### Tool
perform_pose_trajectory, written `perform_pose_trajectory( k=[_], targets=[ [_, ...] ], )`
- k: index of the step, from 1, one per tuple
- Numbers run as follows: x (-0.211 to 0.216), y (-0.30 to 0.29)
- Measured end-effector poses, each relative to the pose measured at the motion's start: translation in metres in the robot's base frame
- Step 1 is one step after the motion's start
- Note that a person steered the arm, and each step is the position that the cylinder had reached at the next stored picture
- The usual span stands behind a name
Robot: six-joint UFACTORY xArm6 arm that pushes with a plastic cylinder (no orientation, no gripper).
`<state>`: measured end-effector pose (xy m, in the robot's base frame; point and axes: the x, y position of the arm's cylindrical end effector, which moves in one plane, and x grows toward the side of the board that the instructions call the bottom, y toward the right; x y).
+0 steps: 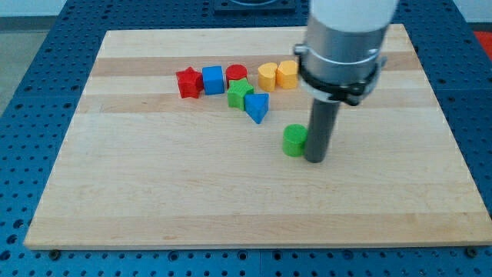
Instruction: Push the green circle into the blue triangle
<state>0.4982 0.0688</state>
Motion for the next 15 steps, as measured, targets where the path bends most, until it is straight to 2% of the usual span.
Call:
perform_pose_trajectory(
  k=[6,8,15],
  targets=[
    [-0.01,-0.032],
    [-0.015,0.021],
    [-0.03,-0.027]
  ],
)
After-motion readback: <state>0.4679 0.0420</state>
